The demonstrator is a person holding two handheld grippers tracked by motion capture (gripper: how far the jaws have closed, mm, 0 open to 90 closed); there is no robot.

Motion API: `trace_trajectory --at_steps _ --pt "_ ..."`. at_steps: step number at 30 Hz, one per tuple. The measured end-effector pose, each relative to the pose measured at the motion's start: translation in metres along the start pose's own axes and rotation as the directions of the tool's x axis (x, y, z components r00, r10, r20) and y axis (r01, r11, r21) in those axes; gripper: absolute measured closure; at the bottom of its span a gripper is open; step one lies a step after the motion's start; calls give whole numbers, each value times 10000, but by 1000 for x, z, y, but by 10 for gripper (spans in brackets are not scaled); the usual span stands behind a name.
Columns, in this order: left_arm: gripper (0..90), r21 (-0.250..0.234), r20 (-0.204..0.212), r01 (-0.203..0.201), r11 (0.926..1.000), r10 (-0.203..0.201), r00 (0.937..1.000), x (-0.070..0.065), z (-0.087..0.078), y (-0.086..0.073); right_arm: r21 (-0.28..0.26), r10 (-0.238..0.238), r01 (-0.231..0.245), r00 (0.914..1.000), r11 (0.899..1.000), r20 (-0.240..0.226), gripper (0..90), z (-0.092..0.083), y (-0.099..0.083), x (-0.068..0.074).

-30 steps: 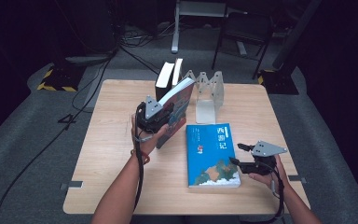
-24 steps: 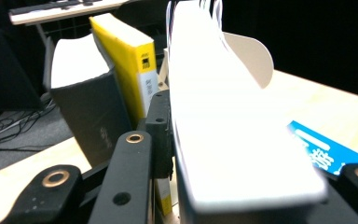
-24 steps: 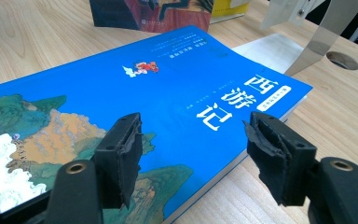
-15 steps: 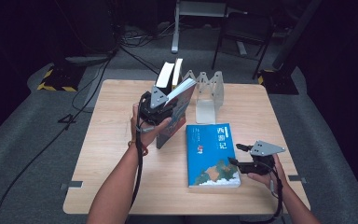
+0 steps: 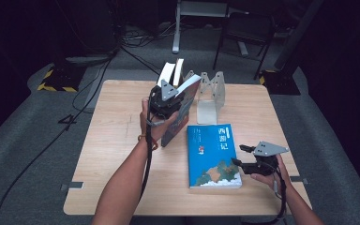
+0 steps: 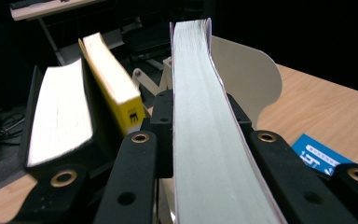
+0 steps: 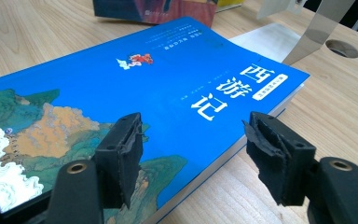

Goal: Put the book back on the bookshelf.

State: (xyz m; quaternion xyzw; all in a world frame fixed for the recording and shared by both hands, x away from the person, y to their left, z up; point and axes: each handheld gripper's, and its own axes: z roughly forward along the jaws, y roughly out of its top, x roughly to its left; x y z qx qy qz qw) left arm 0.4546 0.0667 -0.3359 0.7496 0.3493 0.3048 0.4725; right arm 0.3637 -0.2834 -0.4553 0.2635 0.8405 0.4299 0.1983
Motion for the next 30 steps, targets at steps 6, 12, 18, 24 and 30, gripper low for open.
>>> trace_trajectory --at_steps 6,12,18,24,30 --pt "727 -115 -413 6 9999 -11 9991 -5 20 17 5 -70 70 10000 10000 -10 371 -1 -1 1" --pt "727 -76 -915 251 9997 -257 9955 -5 37 28 -8 -77 77 10000 10000 -22 370 -3 -3 0" --pt "728 -145 -1274 519 9985 -534 9904 -6 55 37 -52 -68 68 10000 10000 -25 370 -4 -2 0" --pt "727 -208 -1423 1023 9945 -1042 9843 -7 75 43 -65 -169 169 9999 9998 -34 371 -5 -2 1" --pt "728 -444 -1585 1116 9928 -1173 9804 -7 88 48 -116 -130 129 9999 9998 -52 371 -6 -2 0"
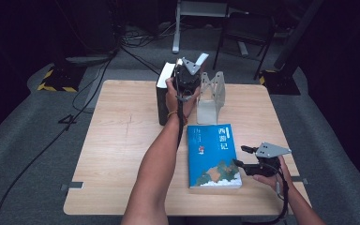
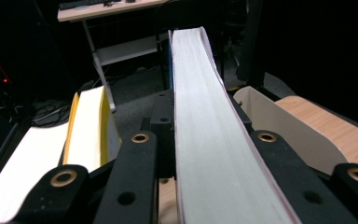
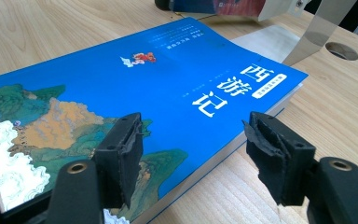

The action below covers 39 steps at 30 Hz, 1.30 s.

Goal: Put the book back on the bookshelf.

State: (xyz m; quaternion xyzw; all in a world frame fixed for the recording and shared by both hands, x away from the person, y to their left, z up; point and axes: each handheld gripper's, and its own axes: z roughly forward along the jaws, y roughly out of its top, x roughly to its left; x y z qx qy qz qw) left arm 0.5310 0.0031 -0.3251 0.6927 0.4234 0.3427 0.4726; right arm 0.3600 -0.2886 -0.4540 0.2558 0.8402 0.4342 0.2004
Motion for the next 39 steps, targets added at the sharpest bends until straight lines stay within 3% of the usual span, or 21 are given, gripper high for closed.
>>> trace_trajectory --at_steps 12,18,25,31,33,39 --pt "722 143 -34 621 9980 -621 9981 5 15 -12 -33 7 -7 10000 10000 -11 376 -1 0 -1" --pt "709 486 -317 22 9988 -7 9995 3 13 -12 -2 -58 58 10000 10000 -54 381 -1 1 1" --pt "637 528 -475 274 9982 -249 9986 14 3 -10 112 -160 161 9999 9998 -57 380 1 0 2" --pt "557 886 -497 -455 9950 500 9975 18 -9 -8 121 -113 113 9999 9999 -27 379 0 0 2" --pt "543 829 -285 -472 9954 497 9984 23 -13 -9 129 -113 113 9999 9999 -12 379 0 -1 1" --pt "450 601 -191 -377 9975 389 9991 31 -25 -7 123 -95 95 10000 9999 8 377 0 0 1"
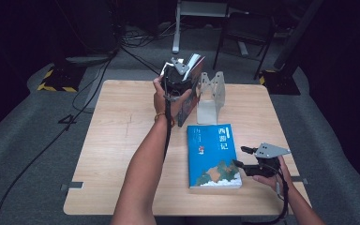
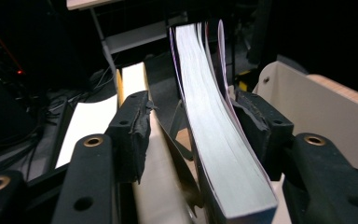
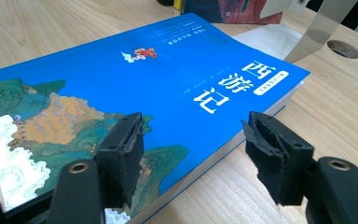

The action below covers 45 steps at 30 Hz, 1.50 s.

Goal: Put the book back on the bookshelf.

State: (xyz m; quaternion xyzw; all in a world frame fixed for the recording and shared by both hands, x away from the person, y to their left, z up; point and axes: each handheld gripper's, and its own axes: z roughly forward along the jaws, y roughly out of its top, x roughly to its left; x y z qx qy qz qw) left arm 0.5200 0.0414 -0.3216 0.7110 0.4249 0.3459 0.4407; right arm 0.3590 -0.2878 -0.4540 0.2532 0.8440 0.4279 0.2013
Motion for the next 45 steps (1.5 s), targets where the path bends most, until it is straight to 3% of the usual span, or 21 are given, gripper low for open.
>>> trace_trajectory --at_steps 13,19,25,26,27,29,30,31,32,36,37,39,40,42,45 --pt "417 2 948 -668 9978 665 9933 2 -28 -10 -17 51 -51 10000 10000 26 376 -1 1 -1" --pt "401 18 1116 -883 9961 875 9899 3 -42 -14 -7 36 -36 10000 10000 75 376 -2 1 -1" --pt "366 -144 1711 -999 9949 1009 9801 8 -64 -23 -1 105 -105 9999 9999 69 373 -5 1 -3" --pt "364 -138 1901 -1272 9918 1275 9735 8 -73 -30 29 156 -157 9998 9999 87 372 -6 0 -3" --pt "355 -138 1901 -1272 9918 1275 9735 8 -73 -30 56 162 -162 9998 9999 69 370 -6 0 -3" --pt "331 46 2487 -1516 9884 1457 9576 5 -84 -43 193 121 -122 9999 9997 46 362 -8 0 -4" --pt "322 115 2545 -1747 9846 1660 9527 4 -88 -48 250 130 -130 9999 9996 23 357 -9 1 -5" --pt "311 139 2620 -1879 9821 1778 9485 2 -91 -52 260 195 -194 9998 9995 -22 353 -11 1 -6" --pt "306 139 2620 -1879 9821 1778 9485 2 -91 -52 260 195 -194 9998 9995 -22 353 -11 1 -6" --pt "289 692 3161 -2494 9659 2159 9238 -3 -103 -84 519 192 -184 9997 9985 -153 326 -17 0 -8" --pt "283 824 3251 -2524 9641 2134 9213 -4 -106 -91 674 170 -161 9998 9976 -135 316 -18 -1 -7" --pt "275 1041 3665 -2480 9632 1947 9098 -6 -111 -108 882 154 -130 9995 9960 -264 303 -26 -5 -4" --pt "269 1188 3784 -2686 9559 2065 9023 -9 -115 -121 936 109 -79 9995 9956 -312 303 -28 -7 -3" --pt "263 1445 4163 -2801 9490 1984 8873 -14 -120 -141 1070 47 -2 9991 9943 -411 303 -38 -13 1" --pt "257 1840 4416 -3080 9334 2014 8743 -20 -125 -163 1137 105 -24 9974 9935 -710 305 -46 -22 5"
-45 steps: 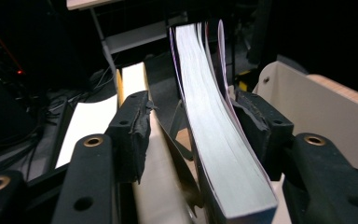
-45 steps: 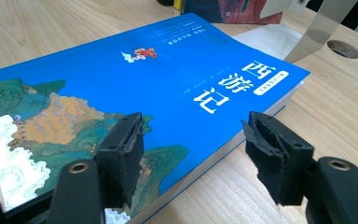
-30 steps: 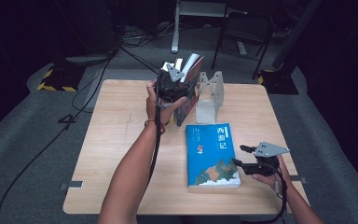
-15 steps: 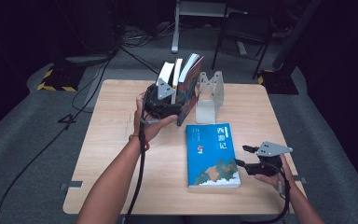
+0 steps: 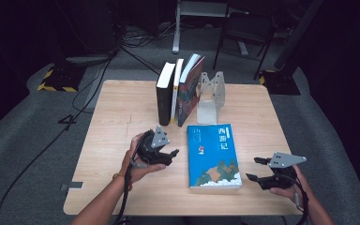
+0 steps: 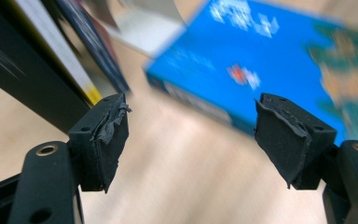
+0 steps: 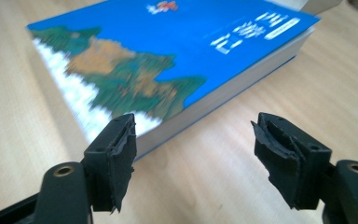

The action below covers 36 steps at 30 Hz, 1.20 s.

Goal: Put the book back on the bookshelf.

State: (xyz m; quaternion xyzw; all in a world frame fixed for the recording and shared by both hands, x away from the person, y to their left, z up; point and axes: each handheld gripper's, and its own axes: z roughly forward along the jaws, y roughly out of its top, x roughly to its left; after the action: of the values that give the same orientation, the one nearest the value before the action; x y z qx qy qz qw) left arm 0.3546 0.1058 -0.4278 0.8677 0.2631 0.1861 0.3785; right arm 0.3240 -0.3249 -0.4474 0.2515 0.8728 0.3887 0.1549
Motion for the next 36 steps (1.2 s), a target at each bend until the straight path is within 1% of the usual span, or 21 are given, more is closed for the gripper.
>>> trace_trajectory --at_steps 3,4,5,7,8,10,12,13,15,16,17,18,20,22,23,25,27,30,32,34,36 --pt "253 410 365 18 9992 -33 9993 -12 4 -19 28 3 -2 9995 10000 -313 310 -2 -6 6" --pt "253 575 487 105 9983 -133 9987 -17 5 -24 97 -117 121 9993 9999 -353 312 -3 -7 9" --pt "251 661 600 2 9978 -42 9982 -20 6 -29 137 -164 170 9991 9998 -392 314 -3 -8 13" --pt "246 887 938 37 9960 -121 9955 -29 9 -40 89 -144 150 9975 9998 -693 324 -2 -9 19" --pt "240 948 1069 9 9955 -111 9942 -32 10 -44 175 -286 299 9970 9994 -722 326 -1 -10 23" --pt "237 1117 1295 77 9937 -222 9913 -38 13 -51 290 -411 434 9963 9986 -749 336 2 -10 28" --pt "234 1259 1486 -134 9920 -55 9889 -45 15 -57 375 -391 430 9945 9984 -971 355 6 -11 32" --pt "231 1236 1626 -234 9921 30 9867 -49 15 -60 418 -408 450 9945 9981 -963 379 7 -11 34" --pt "227 1259 1746 -217 9918 -7 9846 -52 17 -64 558 -502 565 9928 9968 -1087 432 11 -11 35" --pt "226 1319 1678 -207 9911 -17 9858 -54 18 -66 646 -516 589 9926 9962 -1096 456 13 -11 36" --pt "226 1356 1717 -179 9906 -57 9851 -54 20 -68 769 -525 607 9931 9952 -1050 477 16 -12 36" --pt "221 1297 1826 8 9916 -247 9829 -53 20 -69 784 -498 585 9928 9952 -1089 507 18 -12 35" --pt "213 1274 1785 50 9918 -279 9835 -53 21 -70 813 -456 553 9921 9951 -1171 521 20 -13 35" --pt "212 1063 1750 110 9943 -296 9841 -50 21 -73 909 -348 452 9929 9948 -1133 575 25 -14 33" --pt "206 997 1748 121 9949 -295 9842 -49 21 -74 911 -386 478 9942 9947 -1000 584 27 -14 34" --pt "191 935 1733 165 9955 -326 9843 -49 22 -75 913 -357 460 9931 9948 -1117 608 30 -13 35" --pt "182 948 1718 173 9953 -334 9846 -49 22 -74 987 -565 664 9934 9929 -996 610 31 -13 37" --pt "175 985 1659 197 9949 -360 9855 -49 23 -73 894 -464 555 9938 9945 -1005 616 29 -13 36" --pt "173 1062 1612 206 9941 -377 9862 -49 24 -72 655 -452 514 9947 9965 -925 658 26 -11 36" --pt "180 1429 1538 278 9893 -499 9868 -51 23 -67 389 -317 353 9954 9986 -901 696 22 -9 35" --pt "216 1460 1443 270 9889 -483 9884 -52 22 -65 233 -279 299 9961 9993 -833 722 20 -7 34"
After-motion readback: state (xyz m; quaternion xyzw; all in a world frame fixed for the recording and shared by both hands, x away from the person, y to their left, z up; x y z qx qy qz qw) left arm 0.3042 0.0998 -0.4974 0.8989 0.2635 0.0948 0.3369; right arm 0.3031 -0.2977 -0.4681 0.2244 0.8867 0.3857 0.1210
